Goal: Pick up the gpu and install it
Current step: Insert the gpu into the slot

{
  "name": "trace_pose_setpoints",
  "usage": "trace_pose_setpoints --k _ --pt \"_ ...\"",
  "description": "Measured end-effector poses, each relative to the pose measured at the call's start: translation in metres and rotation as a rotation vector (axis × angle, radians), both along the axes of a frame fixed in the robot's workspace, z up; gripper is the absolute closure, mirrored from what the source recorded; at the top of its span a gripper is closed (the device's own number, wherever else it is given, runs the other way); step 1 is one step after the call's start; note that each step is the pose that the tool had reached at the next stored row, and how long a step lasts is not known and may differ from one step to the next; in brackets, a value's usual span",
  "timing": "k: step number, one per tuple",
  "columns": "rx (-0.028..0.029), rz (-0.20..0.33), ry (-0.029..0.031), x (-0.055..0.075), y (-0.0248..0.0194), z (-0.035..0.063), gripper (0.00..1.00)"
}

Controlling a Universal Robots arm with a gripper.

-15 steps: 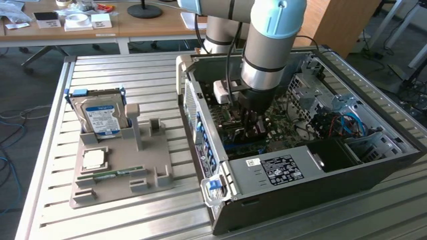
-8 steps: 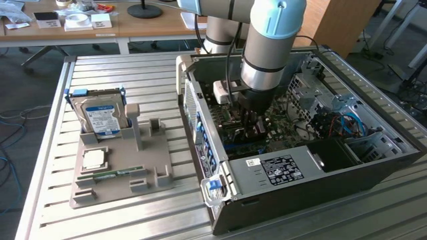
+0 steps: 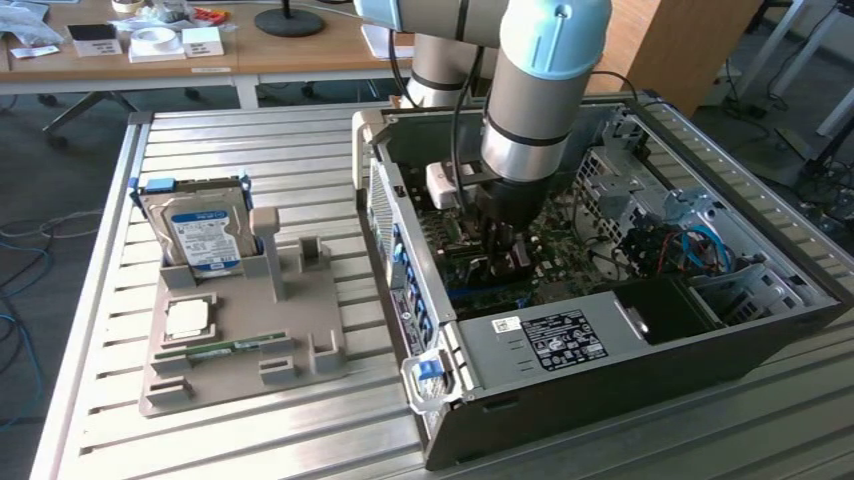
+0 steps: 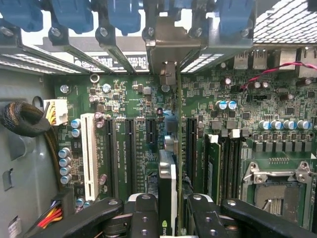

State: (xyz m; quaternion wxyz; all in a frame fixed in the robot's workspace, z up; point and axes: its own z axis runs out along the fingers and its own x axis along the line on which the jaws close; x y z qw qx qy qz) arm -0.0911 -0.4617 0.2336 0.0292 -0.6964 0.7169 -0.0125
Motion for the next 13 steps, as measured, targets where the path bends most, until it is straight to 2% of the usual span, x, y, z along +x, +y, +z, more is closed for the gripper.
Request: trace_pose_setpoints --k 5,9,13 --pt "-0.0007 0.0 0.0005 -0.0004 -0.0001 0.0001 0.73" --pt "-0.0006 0.0 -0.002 -0.0026 -0.0001 -0.0001 0.73" --pt "-0.0007 0.0 -0.0019 -0.0028 -0.0001 0.0 0.73"
